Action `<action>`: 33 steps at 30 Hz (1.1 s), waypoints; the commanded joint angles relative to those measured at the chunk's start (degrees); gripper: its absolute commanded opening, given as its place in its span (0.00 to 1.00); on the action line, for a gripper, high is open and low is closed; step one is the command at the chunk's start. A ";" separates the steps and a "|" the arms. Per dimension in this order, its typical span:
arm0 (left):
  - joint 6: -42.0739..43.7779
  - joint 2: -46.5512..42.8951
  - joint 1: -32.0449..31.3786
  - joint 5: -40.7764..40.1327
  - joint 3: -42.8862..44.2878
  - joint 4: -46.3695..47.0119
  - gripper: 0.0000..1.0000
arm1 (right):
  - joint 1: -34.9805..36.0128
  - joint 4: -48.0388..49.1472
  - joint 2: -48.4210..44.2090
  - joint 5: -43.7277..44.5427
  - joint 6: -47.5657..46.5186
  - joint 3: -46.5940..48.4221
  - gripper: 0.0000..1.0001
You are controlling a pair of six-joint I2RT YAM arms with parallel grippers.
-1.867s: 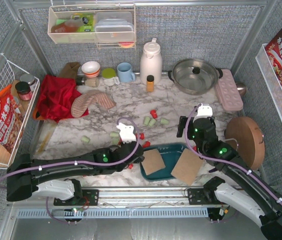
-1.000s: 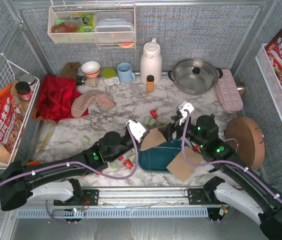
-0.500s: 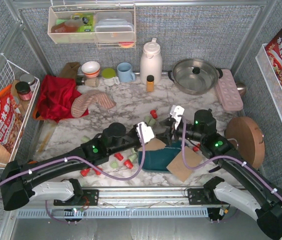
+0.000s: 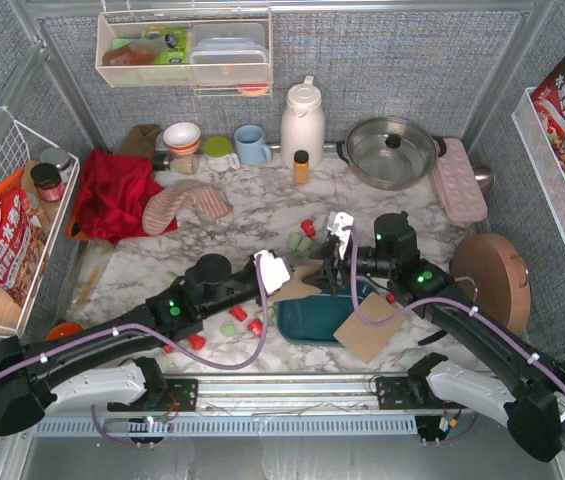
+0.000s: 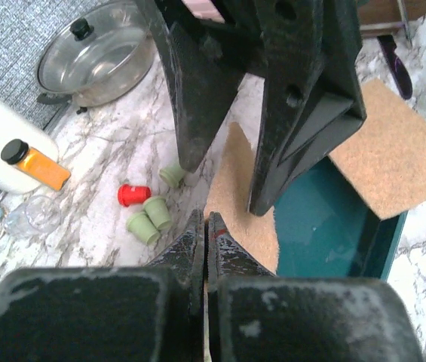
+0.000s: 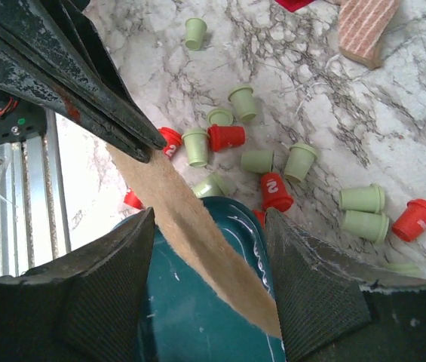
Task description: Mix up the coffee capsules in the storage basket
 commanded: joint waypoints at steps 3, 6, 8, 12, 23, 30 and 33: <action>-2.75 -0.18 0.05 3.81 0.56 3.71 0.00 | 1.07 -1.64 2.60 -2.03 -1.44 2.15 0.60; -3.33 -1.03 0.00 1.93 0.03 5.12 0.00 | 2.20 -3.78 4.21 -1.88 -2.50 3.43 0.46; -4.04 -1.76 -0.01 -1.31 -0.85 7.31 0.00 | 2.55 -6.19 5.41 -2.00 -3.34 4.94 0.19; -5.71 -2.55 0.03 -9.74 -2.49 11.21 0.33 | 2.56 -9.58 6.99 0.45 -3.39 7.51 0.00; -10.89 -0.39 0.03 -32.98 -5.22 21.39 0.99 | -0.13 2.96 3.84 77.45 15.25 1.92 0.00; -17.14 8.12 0.03 -38.24 0.05 14.41 0.99 | -11.15 6.30 11.35 80.48 25.29 0.94 0.00; -20.91 10.96 0.04 -34.20 2.18 10.67 0.99 | -14.35 7.54 16.99 81.28 25.96 2.49 0.26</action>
